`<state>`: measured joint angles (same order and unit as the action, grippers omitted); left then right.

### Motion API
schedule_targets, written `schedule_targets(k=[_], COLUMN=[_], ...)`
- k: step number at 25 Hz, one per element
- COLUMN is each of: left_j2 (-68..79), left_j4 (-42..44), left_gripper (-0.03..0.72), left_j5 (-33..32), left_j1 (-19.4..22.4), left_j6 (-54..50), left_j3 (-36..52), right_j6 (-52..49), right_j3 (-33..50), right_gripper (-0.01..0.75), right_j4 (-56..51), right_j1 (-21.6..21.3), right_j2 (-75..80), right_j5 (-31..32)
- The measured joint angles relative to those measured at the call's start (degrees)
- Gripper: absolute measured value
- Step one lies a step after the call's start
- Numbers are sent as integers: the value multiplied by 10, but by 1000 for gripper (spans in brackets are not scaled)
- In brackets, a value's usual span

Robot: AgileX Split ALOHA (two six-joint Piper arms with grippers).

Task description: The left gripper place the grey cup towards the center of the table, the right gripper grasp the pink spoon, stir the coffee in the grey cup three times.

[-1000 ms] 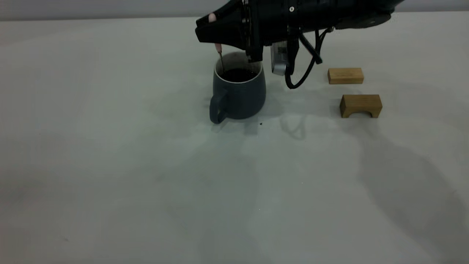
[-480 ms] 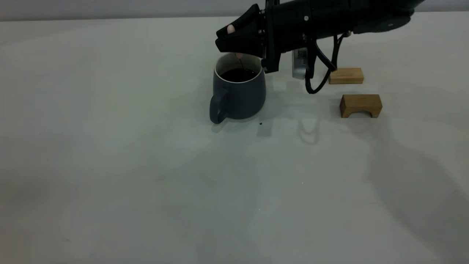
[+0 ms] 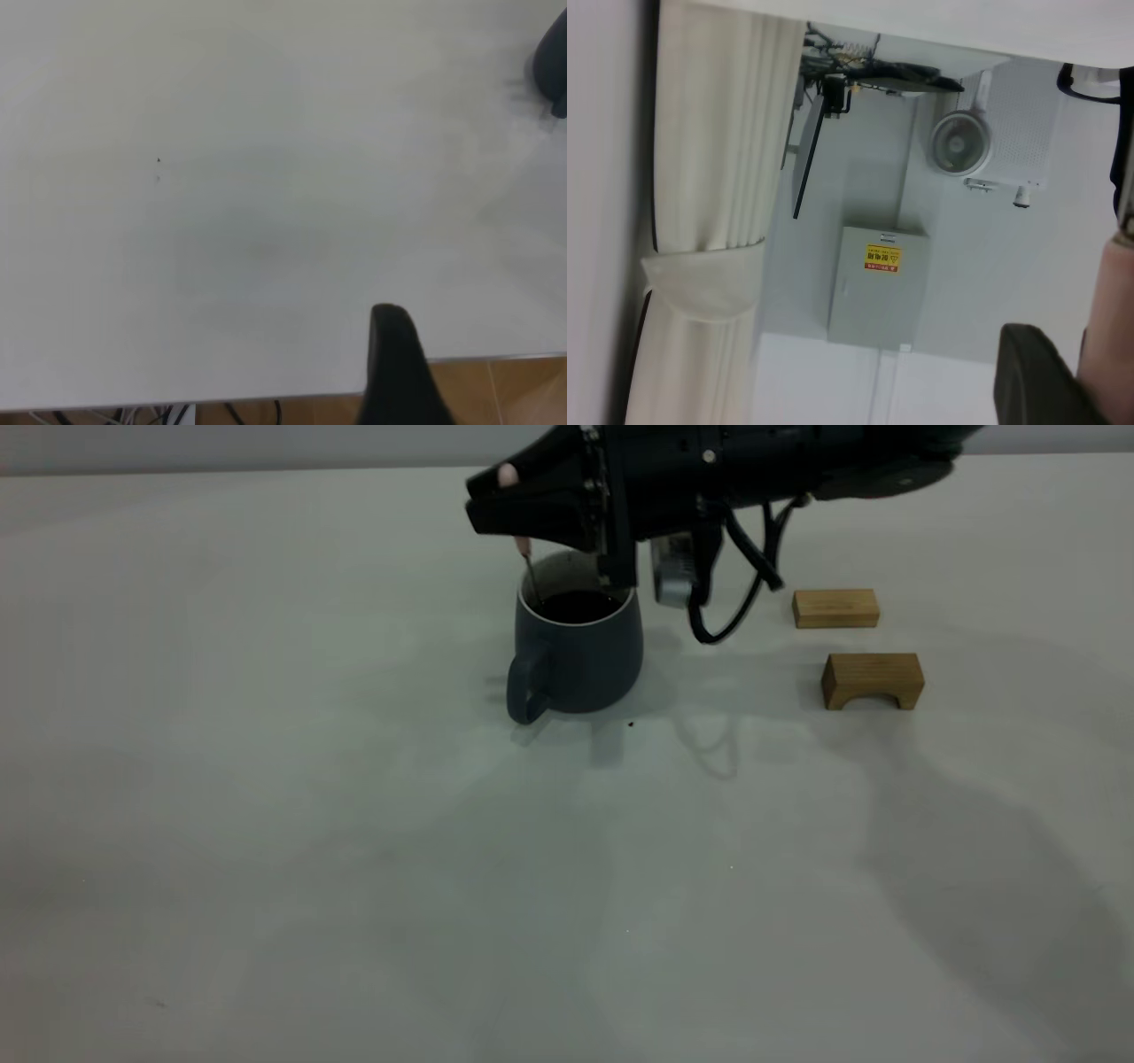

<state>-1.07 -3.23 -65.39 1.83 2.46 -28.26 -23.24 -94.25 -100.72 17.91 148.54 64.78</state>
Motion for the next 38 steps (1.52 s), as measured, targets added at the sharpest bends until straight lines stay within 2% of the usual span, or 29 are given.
schedule_targets(k=[7,14,17,21,23,25,29,34,38], left_j2=[0,0,0,0,0,0,0,0,0], left_j4=[0,0,0,0,0,0,0,0,0], left_gripper=[528,528,528,528,528,528,528,528,528], left_j5=[0,0,0,0,0,0,0,0,0], left_j1=[0,0,0,0,0,0,0,0,0], left_j6=[0,0,0,0,0,0,0,0,0], left_j3=[0,0,0,0,0,0,0,0,0], right_j6=[-1,7,48,105,120,138,179,232,321], right_j3=[-10,-11,-11,-11,-11,-11,-11,-11,-11], right_gripper=[122,143,264,481,553,583,575,516,467], right_j4=[1,1,5,10,16,34,104,195,307], right_j1=[-19,-31,-30,-30,-30,-30,-30,-29,-17], right_j2=[6,6,6,6,4,-3,-31,-61,-104], right_j5=[-57,-18,-14,-12,-15,-22,-22,-22,-35])
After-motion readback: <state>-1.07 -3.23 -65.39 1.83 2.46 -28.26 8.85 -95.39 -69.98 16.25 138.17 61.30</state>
